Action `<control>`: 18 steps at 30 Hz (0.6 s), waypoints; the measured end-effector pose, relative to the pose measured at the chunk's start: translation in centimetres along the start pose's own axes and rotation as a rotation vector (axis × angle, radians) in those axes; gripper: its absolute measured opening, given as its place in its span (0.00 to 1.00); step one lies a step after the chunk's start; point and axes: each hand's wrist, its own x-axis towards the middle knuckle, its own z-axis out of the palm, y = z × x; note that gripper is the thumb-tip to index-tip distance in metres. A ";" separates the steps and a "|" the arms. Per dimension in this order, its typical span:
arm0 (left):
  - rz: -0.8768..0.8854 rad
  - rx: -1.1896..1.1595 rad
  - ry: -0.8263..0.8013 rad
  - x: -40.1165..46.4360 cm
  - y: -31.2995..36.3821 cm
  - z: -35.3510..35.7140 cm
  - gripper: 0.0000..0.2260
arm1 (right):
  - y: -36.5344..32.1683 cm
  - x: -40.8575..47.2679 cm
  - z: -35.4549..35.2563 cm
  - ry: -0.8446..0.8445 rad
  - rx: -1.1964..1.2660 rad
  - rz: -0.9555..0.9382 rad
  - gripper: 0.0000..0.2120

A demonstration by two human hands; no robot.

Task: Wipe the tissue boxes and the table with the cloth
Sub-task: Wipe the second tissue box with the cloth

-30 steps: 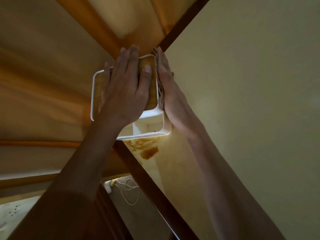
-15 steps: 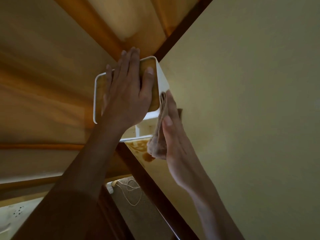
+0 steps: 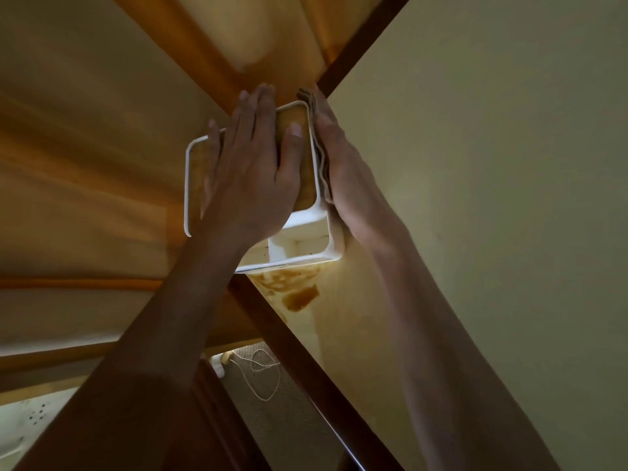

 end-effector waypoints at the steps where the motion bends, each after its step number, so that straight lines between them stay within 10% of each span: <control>1: 0.000 0.006 -0.001 0.0 0.0 0.0 0.27 | -0.3 0.3 -0.2 -0.005 0.006 0.010 0.29; 18: -0.026 -0.014 -0.019 0.0 0.0 0.1 0.29 | 0.7 -11.8 2.5 0.024 0.055 0.050 0.24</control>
